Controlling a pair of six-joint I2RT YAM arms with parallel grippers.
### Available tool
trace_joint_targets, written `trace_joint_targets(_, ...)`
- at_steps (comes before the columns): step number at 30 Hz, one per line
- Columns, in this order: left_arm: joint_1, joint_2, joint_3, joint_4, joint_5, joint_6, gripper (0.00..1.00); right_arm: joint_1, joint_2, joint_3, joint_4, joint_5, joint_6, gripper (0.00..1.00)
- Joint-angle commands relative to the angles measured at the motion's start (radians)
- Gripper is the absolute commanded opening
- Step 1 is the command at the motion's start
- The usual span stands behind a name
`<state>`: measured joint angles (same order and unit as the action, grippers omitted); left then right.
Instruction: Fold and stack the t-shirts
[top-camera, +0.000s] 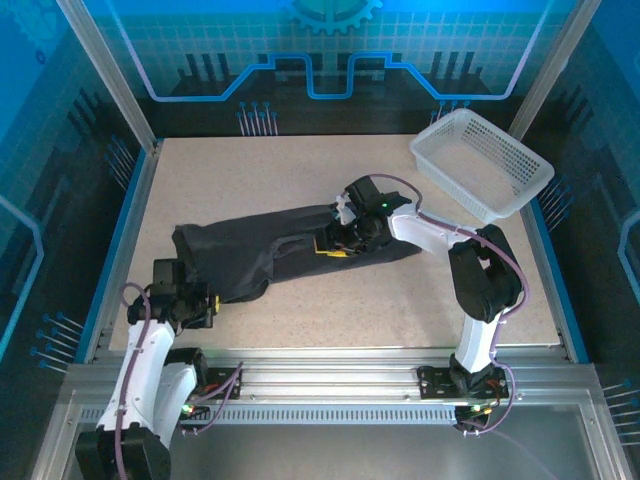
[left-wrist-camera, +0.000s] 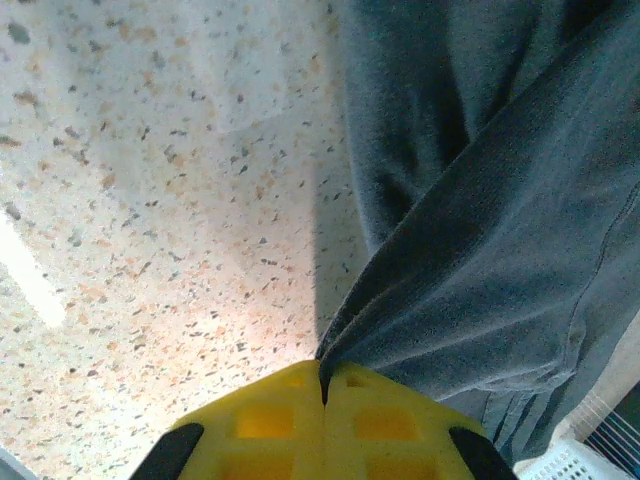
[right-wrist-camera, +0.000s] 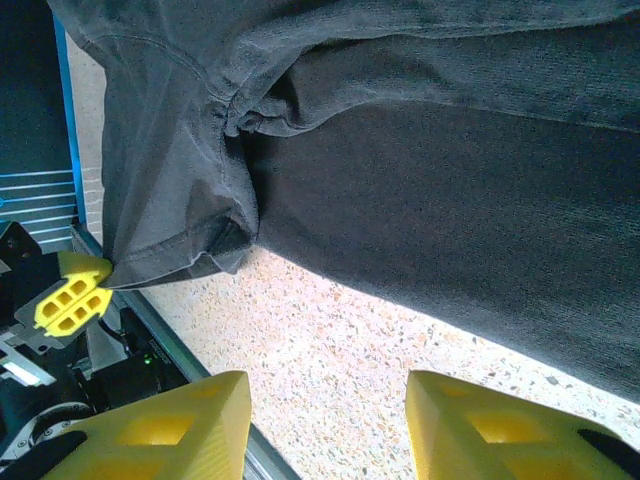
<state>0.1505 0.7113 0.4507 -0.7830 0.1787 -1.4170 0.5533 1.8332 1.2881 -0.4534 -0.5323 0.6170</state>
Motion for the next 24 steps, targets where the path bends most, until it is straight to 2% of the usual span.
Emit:
trace_joint_targets(1,-0.005,-0.004,-0.028,-0.065,0.032,-0.022,0.00,-0.012,-0.012,-0.019,0.001,-0.019,-0.010,0.46)
trace_joint_targets(2,-0.005,-0.004,-0.033,-0.059,0.027,-0.017,0.00,-0.012,-0.013,-0.022,0.001,-0.019,-0.010,0.46)
trace_joint_targets(5,-0.005,0.019,-0.046,-0.032,0.037,-0.006,0.11,-0.015,-0.018,-0.030,-0.003,-0.009,-0.010,0.46)
trace_joint_targets(7,-0.005,0.059,-0.026,-0.034,0.043,0.028,0.23,-0.021,-0.033,-0.036,-0.011,0.019,-0.011,0.46)
trace_joint_targets(9,-0.004,0.107,0.049,-0.064,0.001,0.107,0.38,-0.043,-0.057,-0.047,-0.011,0.054,-0.007,0.46)
trace_joint_targets(11,0.003,0.158,0.137,-0.078,-0.051,0.181,0.47,-0.079,-0.080,-0.055,-0.018,0.100,0.003,0.46)
trace_joint_targets(15,0.023,0.306,0.314,-0.052,-0.157,0.291,0.51,-0.179,-0.114,-0.070,-0.024,0.250,0.044,0.46)
trace_joint_targets(18,0.049,0.407,0.393,0.010,-0.226,0.312,0.57,-0.254,-0.089,-0.066,0.002,0.313,0.090,0.46)
trace_joint_targets(22,0.185,0.526,0.450,0.174,-0.183,0.362,0.63,-0.314,-0.001,0.000,0.022,0.334,0.115,0.45)
trace_joint_targets(24,0.266,0.596,0.464,0.297,-0.106,0.414,0.65,-0.326,0.053,0.052,0.003,0.352,0.110,0.45)
